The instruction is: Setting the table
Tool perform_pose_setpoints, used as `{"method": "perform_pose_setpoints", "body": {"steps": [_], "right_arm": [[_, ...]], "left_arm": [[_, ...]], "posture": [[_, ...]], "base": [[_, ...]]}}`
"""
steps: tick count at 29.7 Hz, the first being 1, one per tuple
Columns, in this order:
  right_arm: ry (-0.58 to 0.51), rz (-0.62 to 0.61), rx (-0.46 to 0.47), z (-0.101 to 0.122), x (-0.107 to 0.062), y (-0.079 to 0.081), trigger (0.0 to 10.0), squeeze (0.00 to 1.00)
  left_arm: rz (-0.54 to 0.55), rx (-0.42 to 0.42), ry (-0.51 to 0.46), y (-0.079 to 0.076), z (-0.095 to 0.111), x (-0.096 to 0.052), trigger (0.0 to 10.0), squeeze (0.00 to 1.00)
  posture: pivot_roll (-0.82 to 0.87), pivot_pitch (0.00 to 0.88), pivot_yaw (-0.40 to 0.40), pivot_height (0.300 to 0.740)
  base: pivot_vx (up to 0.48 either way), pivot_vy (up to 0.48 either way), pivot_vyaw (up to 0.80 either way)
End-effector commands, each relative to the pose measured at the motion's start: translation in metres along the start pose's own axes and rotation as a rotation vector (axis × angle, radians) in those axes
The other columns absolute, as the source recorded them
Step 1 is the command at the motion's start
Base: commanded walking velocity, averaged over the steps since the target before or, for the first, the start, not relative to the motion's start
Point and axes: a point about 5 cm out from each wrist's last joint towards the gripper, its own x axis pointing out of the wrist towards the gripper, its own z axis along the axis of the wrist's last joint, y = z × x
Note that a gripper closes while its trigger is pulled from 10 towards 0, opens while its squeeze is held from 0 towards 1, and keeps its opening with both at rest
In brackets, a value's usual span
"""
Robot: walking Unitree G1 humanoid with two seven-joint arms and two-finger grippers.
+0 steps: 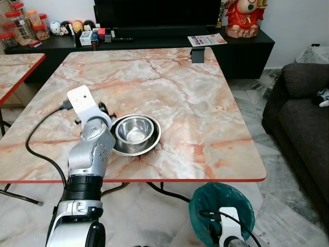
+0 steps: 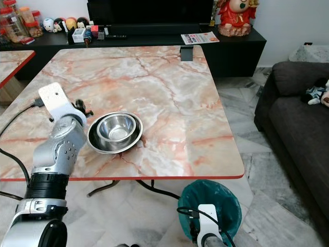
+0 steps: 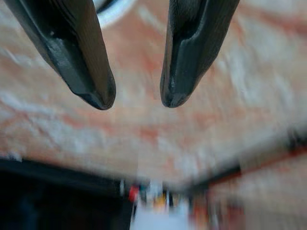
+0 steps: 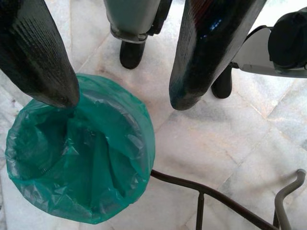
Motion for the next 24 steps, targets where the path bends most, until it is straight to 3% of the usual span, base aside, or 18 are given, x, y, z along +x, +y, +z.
{"method": "perform_pose_setpoints", "body": {"steps": [1, 2, 3, 4, 6, 8, 9, 11, 13, 14, 17, 18, 19, 20, 22, 23, 24], "right_arm": [[-0.01, 0.0, 0.012, 0.003, 0.001, 0.0, 10.0, 0.0], [-0.012, 0.0, 0.013, 0.004, 0.001, 0.0, 10.0, 0.0], [-0.014, -0.002, 0.016, 0.004, 0.001, -0.001, 10.0, 0.0], [-0.014, -0.003, 0.017, 0.004, 0.001, -0.001, 10.0, 0.0], [-0.015, -0.005, 0.019, 0.004, 0.001, -0.002, 10.0, 0.0], [-0.015, -0.005, 0.019, 0.004, 0.001, -0.002, 10.0, 0.0], [-0.013, -0.008, 0.021, 0.002, 0.0, -0.003, 10.0, 0.0], [-0.009, -0.011, 0.022, -0.001, -0.001, -0.004, 10.0, 0.0], [-0.003, -0.009, 0.018, -0.003, -0.001, -0.004, 10.0, 0.0], [0.002, -0.003, 0.014, -0.005, -0.001, -0.001, 10.0, 0.0], [0.003, 0.0, 0.013, -0.005, -0.002, 0.0, 10.0, 0.0], [0.003, 0.003, 0.013, -0.006, -0.001, 0.001, 10.0, 0.0], [0.004, 0.009, 0.013, -0.006, -0.001, 0.003, 10.0, 0.0], [0.004, 0.009, 0.013, -0.006, -0.001, 0.003, 10.0, 0.0], [0.005, 0.014, 0.012, -0.006, -0.001, 0.005, 10.0, 0.0], [0.005, 0.015, 0.012, -0.006, -0.001, 0.006, 10.0, 0.0], [0.004, 0.017, 0.012, -0.005, -0.001, 0.007, 10.0, 0.0]], "left_arm": [[0.018, 0.11, -0.119, 0.012, 0.005, -0.003, 10.0, 0.0], [0.027, 0.133, -0.134, 0.016, 0.004, -0.004, 10.0, 0.0], [0.073, 0.198, -0.147, 0.034, -0.005, -0.006, 10.0, 0.0], [0.083, 0.214, -0.148, 0.039, -0.007, -0.007, 10.0, 0.0], [0.174, 0.297, -0.14, 0.069, -0.02, -0.012, 10.0, 0.0], [0.182, 0.307, -0.141, 0.072, -0.021, -0.013, 10.0, 0.0], [0.273, 0.369, -0.125, 0.102, -0.031, -0.02, 10.0, 0.0], [0.417, 0.466, -0.096, 0.148, -0.041, -0.035, 10.0, 0.0], [0.518, 0.539, -0.077, 0.18, -0.047, -0.049, 10.0, 0.0], [0.599, 0.584, -0.049, 0.205, -0.053, -0.063, 10.0, 0.0], [0.634, 0.605, -0.036, 0.215, -0.056, -0.069, 10.0, 0.0], [0.665, 0.635, -0.012, 0.226, -0.06, -0.076, 10.0, 0.0], [0.719, 0.7, 0.049, 0.246, -0.073, -0.09, 10.0, 0.0], [0.719, 0.7, 0.049, 0.246, -0.073, -0.09, 10.0, 0.0], [0.745, 0.735, 0.128, 0.262, -0.089, -0.103, 10.0, 0.0], [0.739, 0.748, 0.192, 0.268, -0.1, -0.11, 10.0, 0.0], [0.666, 0.744, 0.366, 0.274, -0.128, -0.12, 10.0, 0.0]], "posture": [[0.04, 0.014, 0.039, 0.723], [0.04, 0.014, 0.039, 0.723], [0.04, 0.014, 0.039, 0.723], [0.04, 0.014, 0.039, 0.723], [0.03, 0.013, 0.042, 0.723], [0.03, 0.013, 0.042, 0.723], [0.04, 0.022, 0.044, 0.723], [0.05, 0.024, 0.044, 0.723], [0.06, 0.024, 0.046, 0.723], [0.07, 0.025, 0.049, 0.723], [0.07, 0.025, 0.049, 0.723], [0.07, 0.022, 0.049, 0.723], [0.07, 0.02, 0.053, 0.723], [0.07, 0.02, 0.053, 0.723], [0.08, 0.014, 0.056, 0.723], [0.07, 0.011, 0.058, 0.723], [0.08, 0.005, 0.061, 0.723]], "base": [[0.0, 0.0, 0.0], [0.0, 0.0, 0.0], [0.0, 0.0, 0.0], [0.0, 0.0, 0.0], [0.0, 0.0, 0.0], [0.0, 0.0, 0.0], [0.0, 0.0, 0.0], [0.0, 0.0, 0.0], [0.0, 0.0, 0.0], [0.0, 0.0, 0.0], [0.0, 0.0, 0.0], [0.0, 0.0, 0.0], [0.0, 0.0, 0.0], [0.0, 0.0, 0.0], [0.0, 0.0, 0.0], [0.0, 0.0, 0.0], [0.0, 0.0, 0.0]]}}
